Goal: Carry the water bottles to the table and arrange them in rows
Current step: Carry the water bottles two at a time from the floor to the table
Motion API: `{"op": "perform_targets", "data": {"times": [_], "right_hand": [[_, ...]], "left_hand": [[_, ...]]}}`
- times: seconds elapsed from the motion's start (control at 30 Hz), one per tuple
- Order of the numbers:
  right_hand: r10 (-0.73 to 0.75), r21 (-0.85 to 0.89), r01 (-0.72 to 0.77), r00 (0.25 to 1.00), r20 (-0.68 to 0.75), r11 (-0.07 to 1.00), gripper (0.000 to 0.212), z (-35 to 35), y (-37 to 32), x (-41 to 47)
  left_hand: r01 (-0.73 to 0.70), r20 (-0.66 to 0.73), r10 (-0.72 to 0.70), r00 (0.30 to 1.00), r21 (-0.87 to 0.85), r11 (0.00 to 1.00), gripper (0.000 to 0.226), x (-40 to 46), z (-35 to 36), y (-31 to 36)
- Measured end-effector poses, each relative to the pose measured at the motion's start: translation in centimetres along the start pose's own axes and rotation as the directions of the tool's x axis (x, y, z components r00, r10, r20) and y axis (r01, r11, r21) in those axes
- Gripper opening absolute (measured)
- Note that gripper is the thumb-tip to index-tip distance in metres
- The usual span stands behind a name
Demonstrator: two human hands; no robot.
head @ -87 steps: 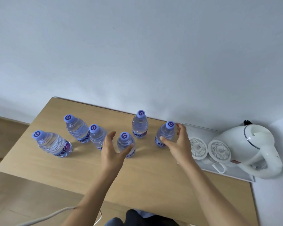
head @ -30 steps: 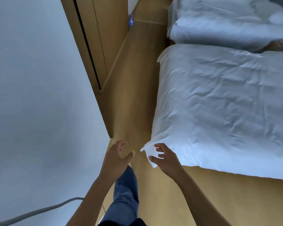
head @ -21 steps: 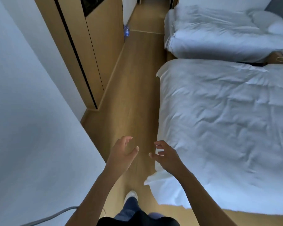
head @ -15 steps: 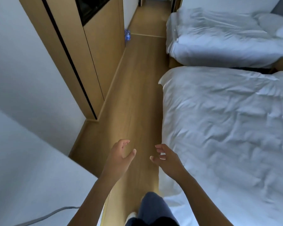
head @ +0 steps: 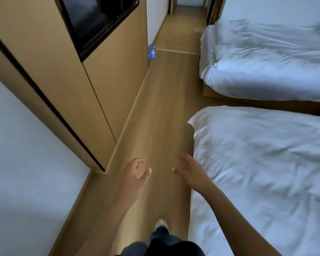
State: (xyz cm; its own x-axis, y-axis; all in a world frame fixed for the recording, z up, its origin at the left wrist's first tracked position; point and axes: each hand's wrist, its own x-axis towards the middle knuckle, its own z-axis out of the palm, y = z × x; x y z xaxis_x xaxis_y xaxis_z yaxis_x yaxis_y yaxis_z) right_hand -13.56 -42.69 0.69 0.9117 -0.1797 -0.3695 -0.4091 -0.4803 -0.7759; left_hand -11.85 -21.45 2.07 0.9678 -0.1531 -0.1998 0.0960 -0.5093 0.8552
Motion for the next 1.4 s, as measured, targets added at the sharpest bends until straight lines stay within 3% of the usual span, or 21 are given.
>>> {"op": "perform_targets", "data": {"times": [0.3, 0.8, 1.4], "right_hand": [[0.047, -0.004, -0.047, 0.999, -0.012, 0.999, 0.05, -5.1, -3.8, 19.0], [0.133, 0.03, -0.132, 0.99, -0.045, 0.991, 0.047, -13.5, -15.2, 53.7], [0.13, 0.043, -0.129, 0.991, -0.035, 0.991, 0.048, -33.6, -22.2, 97.5]], "left_hand": [[0.043, -0.002, -0.043, 0.999, -0.011, 0.999, 0.038, 21.5, 0.6, 4.0], [-0.02, 0.08, 0.017, 0.997, 0.045, 0.999, 0.037, 61.8, -2.2, 12.8], [0.016, 0.084, -0.019, 0.996, 0.043, 0.999, 0.038, 106.3, 6.4, 26.9]]}}
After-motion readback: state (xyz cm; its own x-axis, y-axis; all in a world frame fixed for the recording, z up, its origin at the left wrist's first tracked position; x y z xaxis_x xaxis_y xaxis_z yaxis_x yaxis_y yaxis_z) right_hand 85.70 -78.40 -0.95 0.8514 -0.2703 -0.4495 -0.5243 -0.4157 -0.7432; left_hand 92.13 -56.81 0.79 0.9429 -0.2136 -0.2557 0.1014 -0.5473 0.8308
